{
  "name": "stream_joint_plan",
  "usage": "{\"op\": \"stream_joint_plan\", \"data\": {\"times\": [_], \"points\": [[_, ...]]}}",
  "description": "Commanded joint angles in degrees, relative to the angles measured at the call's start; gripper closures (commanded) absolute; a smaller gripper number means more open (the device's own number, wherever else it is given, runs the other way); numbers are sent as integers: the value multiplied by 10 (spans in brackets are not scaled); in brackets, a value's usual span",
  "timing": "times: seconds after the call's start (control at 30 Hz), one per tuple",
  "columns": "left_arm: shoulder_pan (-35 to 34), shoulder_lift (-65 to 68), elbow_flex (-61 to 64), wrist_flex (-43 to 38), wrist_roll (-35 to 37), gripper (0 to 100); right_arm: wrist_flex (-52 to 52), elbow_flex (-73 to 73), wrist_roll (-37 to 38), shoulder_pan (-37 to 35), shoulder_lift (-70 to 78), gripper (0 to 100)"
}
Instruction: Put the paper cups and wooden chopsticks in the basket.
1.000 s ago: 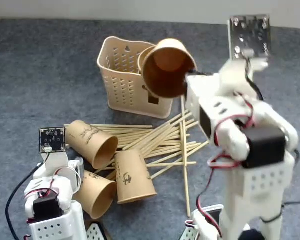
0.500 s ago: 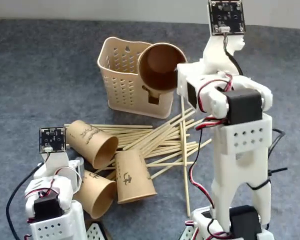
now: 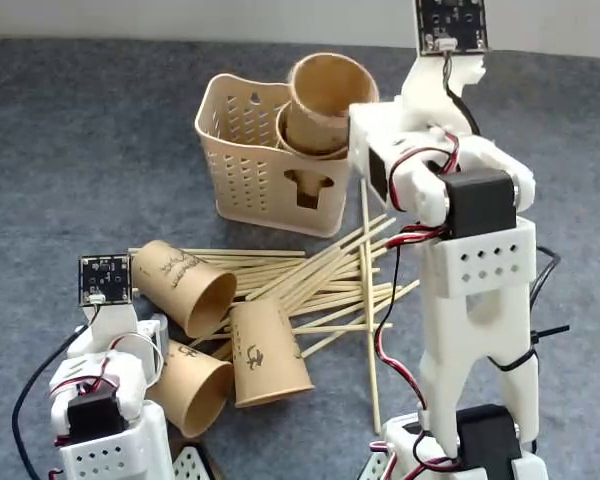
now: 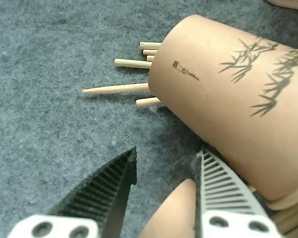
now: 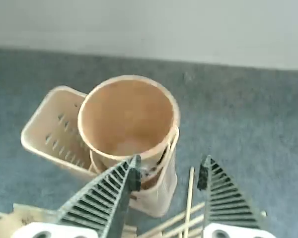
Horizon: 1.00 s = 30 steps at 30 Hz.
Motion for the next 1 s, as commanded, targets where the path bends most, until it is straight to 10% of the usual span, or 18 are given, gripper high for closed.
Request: {"op": "stream_joint_plan", "data": {"times": [0.0,0.97], "points": [[-5,-4,-2,-8,3,800,-65,-15,-5,-10,2,799],[-5,-4,-3,-8,3,800,191,0,0,-22,14,987]]}}
